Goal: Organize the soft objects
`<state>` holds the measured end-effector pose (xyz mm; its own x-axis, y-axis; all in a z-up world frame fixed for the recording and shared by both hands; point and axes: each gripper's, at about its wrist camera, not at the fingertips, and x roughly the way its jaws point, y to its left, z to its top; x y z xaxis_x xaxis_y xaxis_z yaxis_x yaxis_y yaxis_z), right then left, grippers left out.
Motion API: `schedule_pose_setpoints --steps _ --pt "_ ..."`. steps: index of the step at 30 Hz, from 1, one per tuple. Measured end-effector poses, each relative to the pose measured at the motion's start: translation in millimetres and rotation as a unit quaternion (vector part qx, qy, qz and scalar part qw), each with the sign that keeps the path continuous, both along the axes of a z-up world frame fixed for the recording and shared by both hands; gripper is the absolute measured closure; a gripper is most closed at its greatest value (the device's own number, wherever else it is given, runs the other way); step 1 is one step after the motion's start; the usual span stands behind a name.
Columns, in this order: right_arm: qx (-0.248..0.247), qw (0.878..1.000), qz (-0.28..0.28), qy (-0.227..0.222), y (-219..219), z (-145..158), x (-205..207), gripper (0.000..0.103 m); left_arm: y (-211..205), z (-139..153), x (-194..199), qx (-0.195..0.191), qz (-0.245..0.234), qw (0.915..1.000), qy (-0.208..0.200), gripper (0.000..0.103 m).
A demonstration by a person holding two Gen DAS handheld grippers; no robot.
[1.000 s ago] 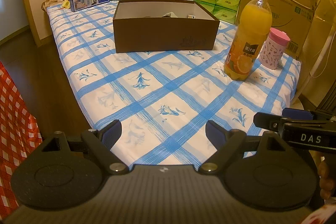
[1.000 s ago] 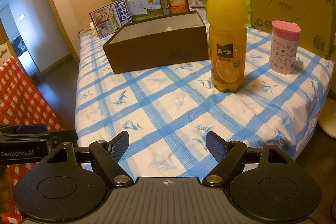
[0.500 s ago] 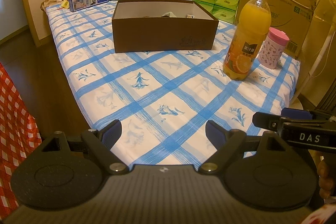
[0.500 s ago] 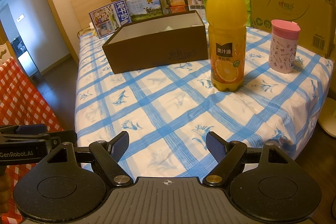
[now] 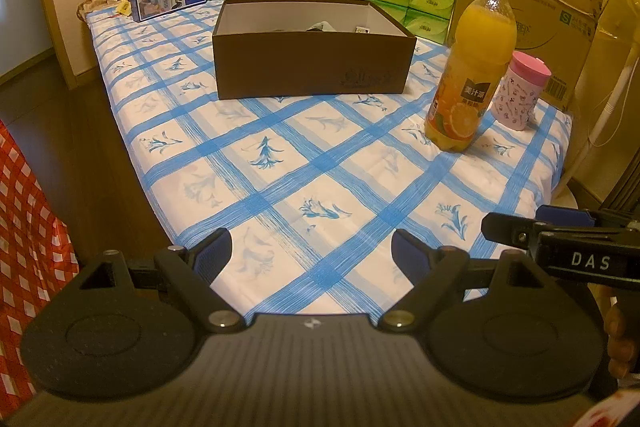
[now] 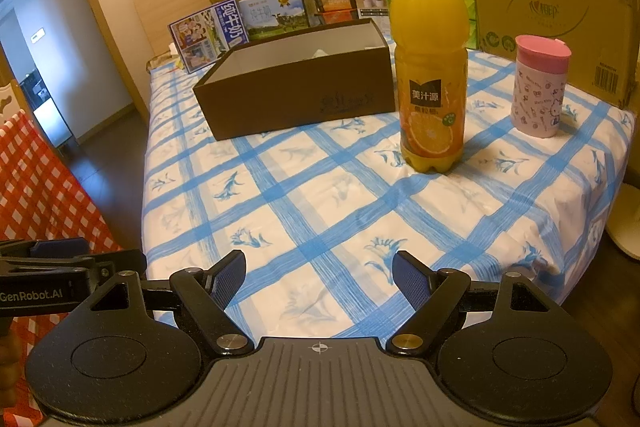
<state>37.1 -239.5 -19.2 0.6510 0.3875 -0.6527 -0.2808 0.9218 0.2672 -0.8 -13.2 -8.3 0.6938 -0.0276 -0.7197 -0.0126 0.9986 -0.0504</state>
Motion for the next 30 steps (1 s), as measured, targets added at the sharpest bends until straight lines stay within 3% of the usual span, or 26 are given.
schedule_pose_setpoints --steps 30 --pt "0.001 1.0 -0.003 0.004 0.4 -4.5 -0.8 0.023 -0.5 -0.7 0.3 0.0 0.0 1.0 0.001 0.017"
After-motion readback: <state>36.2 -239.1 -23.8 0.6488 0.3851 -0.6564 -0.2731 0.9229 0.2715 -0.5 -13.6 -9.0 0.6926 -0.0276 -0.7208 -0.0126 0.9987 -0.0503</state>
